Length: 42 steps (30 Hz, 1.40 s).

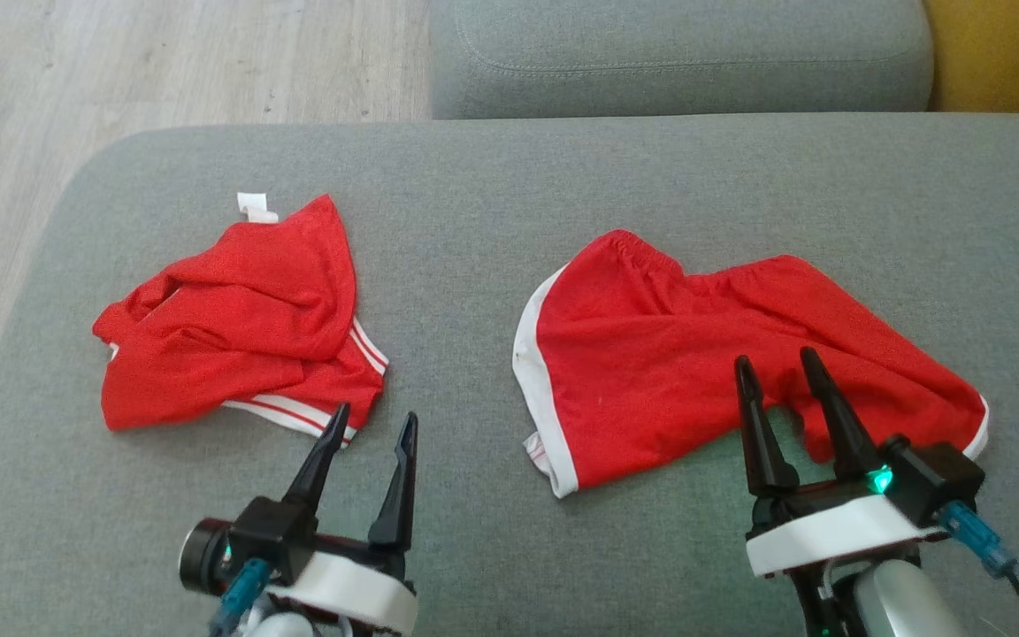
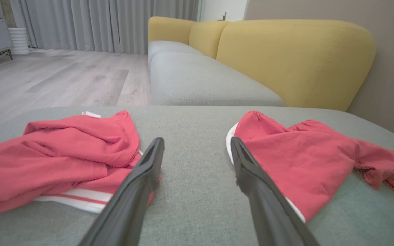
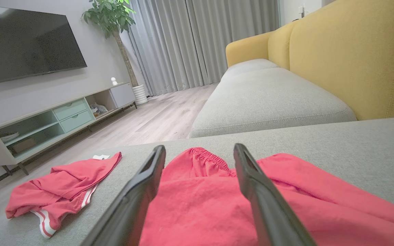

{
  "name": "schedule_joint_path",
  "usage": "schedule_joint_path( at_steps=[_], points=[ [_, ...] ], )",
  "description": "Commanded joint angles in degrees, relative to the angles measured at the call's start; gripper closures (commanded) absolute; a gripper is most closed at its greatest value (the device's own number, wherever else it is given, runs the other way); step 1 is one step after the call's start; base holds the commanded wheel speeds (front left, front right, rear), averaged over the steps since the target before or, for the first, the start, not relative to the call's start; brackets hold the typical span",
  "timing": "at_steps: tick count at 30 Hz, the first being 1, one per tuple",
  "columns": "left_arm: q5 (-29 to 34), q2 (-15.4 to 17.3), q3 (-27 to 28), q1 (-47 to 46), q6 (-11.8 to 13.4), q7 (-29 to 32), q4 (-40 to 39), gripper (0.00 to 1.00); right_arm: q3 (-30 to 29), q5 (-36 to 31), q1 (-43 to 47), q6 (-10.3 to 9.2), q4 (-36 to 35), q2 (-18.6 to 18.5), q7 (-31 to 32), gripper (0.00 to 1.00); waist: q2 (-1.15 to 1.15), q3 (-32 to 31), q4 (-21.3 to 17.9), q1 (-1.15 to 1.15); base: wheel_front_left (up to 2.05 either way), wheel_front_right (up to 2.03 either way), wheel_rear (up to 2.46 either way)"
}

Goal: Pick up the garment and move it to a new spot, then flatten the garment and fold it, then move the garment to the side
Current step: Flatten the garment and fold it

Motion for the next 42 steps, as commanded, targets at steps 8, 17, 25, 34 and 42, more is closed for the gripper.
schedule_joint_path(
  at_steps=[8,17,25,34,42],
  points=[
    [4.0,-0.8,4.6,-2.7,-0.9,-0.7,-3.0,0.00,-2.3,-2.7,-4.2,0.43,-1.3,-0.3,-0.6,0.00,0.00,1.5,-0.4,0.01,0.00,0.00,0.00],
    [5.4,-2.7,4.9,-4.9,-2.8,-0.7,-1.7,0.00,-12.6,-17.1,-18.8,0.43,10.2,-0.3,7.4,0.00,0.00,5.3,0.8,0.01,0.00,0.00,0.00],
    [6.4,-4.6,6.0,-6.7,-4.7,-0.7,0.0,0.00,-18.1,-26.9,-30.9,0.43,24.8,-0.7,24.3,0.00,0.00,9.0,2.9,0.01,0.00,0.00,0.00],
    [8.2,-6.7,7.5,-7.7,-6.3,-0.7,1.1,0.00,-10.9,-24.1,-37.2,0.43,39.0,-6.3,36.1,0.00,0.00,11.0,4.4,0.01,0.00,0.00,0.00],
    [9.5,-8.3,9.6,-7.6,-7.6,-0.7,1.9,0.00,-6.1,-19.7,-42.0,0.43,38.9,-12.3,29.9,1.00,0.00,10.7,4.9,0.01,0.00,0.00,0.00]
  ],
)
